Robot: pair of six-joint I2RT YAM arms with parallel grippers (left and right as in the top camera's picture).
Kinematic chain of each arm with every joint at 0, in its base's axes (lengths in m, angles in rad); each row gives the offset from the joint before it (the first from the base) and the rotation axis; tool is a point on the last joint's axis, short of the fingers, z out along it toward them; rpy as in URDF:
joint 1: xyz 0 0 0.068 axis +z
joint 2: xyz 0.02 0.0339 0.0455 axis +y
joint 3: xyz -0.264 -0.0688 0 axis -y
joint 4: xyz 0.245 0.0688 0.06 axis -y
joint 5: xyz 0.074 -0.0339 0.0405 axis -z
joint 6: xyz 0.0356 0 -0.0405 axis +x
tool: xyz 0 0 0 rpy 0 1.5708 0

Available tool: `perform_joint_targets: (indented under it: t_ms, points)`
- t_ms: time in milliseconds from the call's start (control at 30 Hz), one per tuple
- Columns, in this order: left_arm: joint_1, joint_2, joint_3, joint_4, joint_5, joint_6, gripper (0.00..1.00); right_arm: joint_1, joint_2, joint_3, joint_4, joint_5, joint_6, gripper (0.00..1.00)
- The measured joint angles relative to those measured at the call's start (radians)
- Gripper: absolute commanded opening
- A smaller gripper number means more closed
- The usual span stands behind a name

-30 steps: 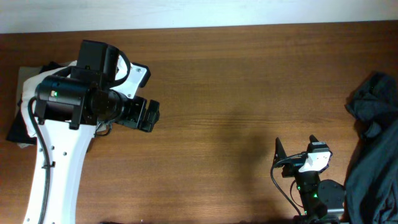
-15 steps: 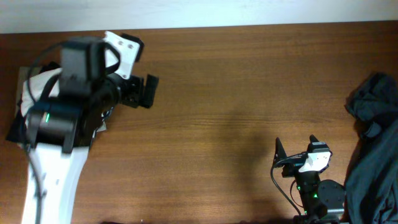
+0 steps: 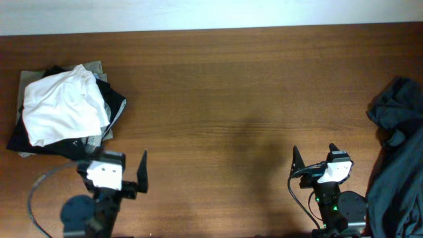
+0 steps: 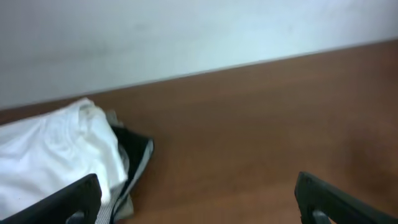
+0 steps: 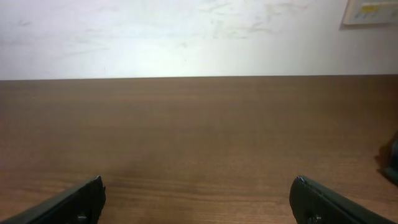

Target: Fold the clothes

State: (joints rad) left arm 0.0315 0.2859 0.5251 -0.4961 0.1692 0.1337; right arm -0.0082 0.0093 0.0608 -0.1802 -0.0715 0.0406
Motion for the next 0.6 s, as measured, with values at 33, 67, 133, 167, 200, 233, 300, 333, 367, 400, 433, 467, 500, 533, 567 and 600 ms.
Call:
perform_joint_targets:
  t_ms: [33, 67, 133, 167, 200, 233, 300, 333, 367, 400, 433, 467, 500, 533, 567, 600]
  points:
    - [0.000, -0.074, -0.079, 0.014, 0.005, 0.000, 0.99, 0.000, 0.002, 0.000, 0.000, 0.000, 0.000, 0.99]
    - [0.000, -0.116, -0.125, 0.016, 0.012, 0.000, 0.99, 0.000, 0.001, 0.000, 0.000, 0.000, 0.000, 0.99]
    - [0.000, -0.204, -0.247, 0.052, 0.030, 0.000, 0.99, 0.000, 0.001, 0.000, 0.001, 0.000, 0.000, 0.99]
    - [0.000, -0.225, -0.283, 0.095, 0.033, 0.000, 0.99, 0.000, 0.000, 0.000, 0.002, 0.000, 0.000, 0.99]
    - [0.000, -0.261, -0.345, 0.150, 0.038, 0.000, 0.99, 0.000, 0.002, 0.000, 0.001, 0.000, 0.000, 0.98]
    - [-0.002, -0.270, -0.381, 0.184, 0.040, -0.001, 0.99, 0.000, 0.002, 0.000, 0.001, 0.000, 0.000, 0.99]
    - [-0.010, -0.270, -0.433, 0.226, 0.040, -0.001, 0.99, 0.000, 0.002, -0.001, 0.001, 0.000, 0.000, 0.99]
    - [-0.013, -0.271, -0.433, 0.241, 0.041, -0.001, 0.99, 0.000, 0.002, 0.000, 0.001, 0.000, 0.000, 0.99]
    - [-0.013, -0.271, -0.434, 0.241, 0.040, -0.001, 0.99, 0.000, 0.002, 0.000, 0.001, 0.000, 0.001, 0.99]
    - [-0.013, -0.271, -0.434, 0.241, 0.040, 0.000, 0.99, 0.000, 0.002, 0.000, 0.001, 0.000, 0.000, 0.99]
    - [-0.013, -0.271, -0.434, 0.241, 0.040, -0.001, 0.99, 0.000, 0.002, 0.000, 0.001, 0.000, 0.000, 0.99]
    - [-0.013, -0.271, -0.434, 0.241, 0.040, -0.001, 0.99, 0.000, 0.002, 0.000, 0.001, 0.000, 0.000, 0.99]
    - [-0.013, -0.271, -0.434, 0.241, 0.040, -0.001, 0.99, 0.000, 0.002, 0.000, 0.001, 0.000, 0.000, 0.99]
    - [-0.013, -0.271, -0.434, 0.241, 0.040, -0.001, 0.99, 0.000, 0.002, 0.000, 0.001, 0.000, 0.000, 0.98]
    - [-0.013, -0.271, -0.434, 0.241, 0.040, -0.001, 0.99, 0.000, 0.002, 0.000, 0.001, 0.000, 0.000, 0.99]
    - [-0.013, -0.271, -0.434, 0.241, 0.040, -0.001, 0.99, 0.000, 0.002, 0.000, 0.001, 0.000, 0.000, 0.99]
